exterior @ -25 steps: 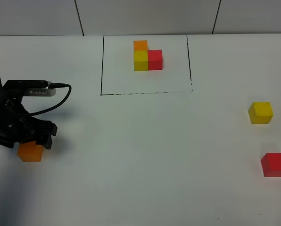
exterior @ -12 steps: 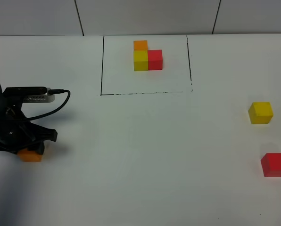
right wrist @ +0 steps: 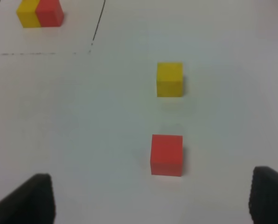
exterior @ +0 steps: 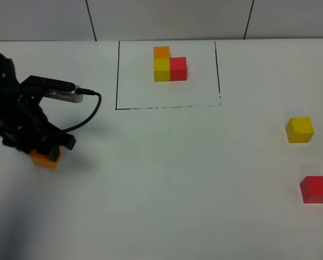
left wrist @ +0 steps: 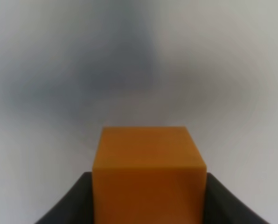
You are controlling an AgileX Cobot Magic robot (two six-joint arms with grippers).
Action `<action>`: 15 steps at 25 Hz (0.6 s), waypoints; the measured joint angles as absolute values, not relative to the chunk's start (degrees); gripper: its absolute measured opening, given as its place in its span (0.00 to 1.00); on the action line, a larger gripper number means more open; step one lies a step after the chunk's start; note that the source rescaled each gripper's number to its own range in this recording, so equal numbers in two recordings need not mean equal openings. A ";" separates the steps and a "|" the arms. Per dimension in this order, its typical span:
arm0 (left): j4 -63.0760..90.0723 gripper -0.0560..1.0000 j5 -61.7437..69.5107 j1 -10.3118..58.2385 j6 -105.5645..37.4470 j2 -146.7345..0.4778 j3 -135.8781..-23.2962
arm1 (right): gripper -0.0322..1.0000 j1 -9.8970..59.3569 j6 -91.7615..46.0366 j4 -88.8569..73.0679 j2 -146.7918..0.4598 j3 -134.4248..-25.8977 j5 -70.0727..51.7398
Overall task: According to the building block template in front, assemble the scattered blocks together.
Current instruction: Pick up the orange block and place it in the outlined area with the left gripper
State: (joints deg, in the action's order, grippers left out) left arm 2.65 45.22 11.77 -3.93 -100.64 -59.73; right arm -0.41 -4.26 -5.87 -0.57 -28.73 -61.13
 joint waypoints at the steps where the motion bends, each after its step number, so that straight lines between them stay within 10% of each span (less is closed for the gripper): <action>1: 1.92 0.06 46.44 13.34 -5.49 -100.70 -61.89 | 0.71 -0.41 -4.26 -5.87 -0.57 -28.73 -61.13; 15: -5.54 0.06 62.96 34.09 -29.91 -123.19 -100.03 | 0.71 -0.41 -4.26 -5.87 -0.57 -28.73 -61.13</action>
State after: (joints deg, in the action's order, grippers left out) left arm -5.54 62.96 34.09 -29.91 -123.19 -100.03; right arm -0.41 -4.26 -5.87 -0.57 -28.73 -61.13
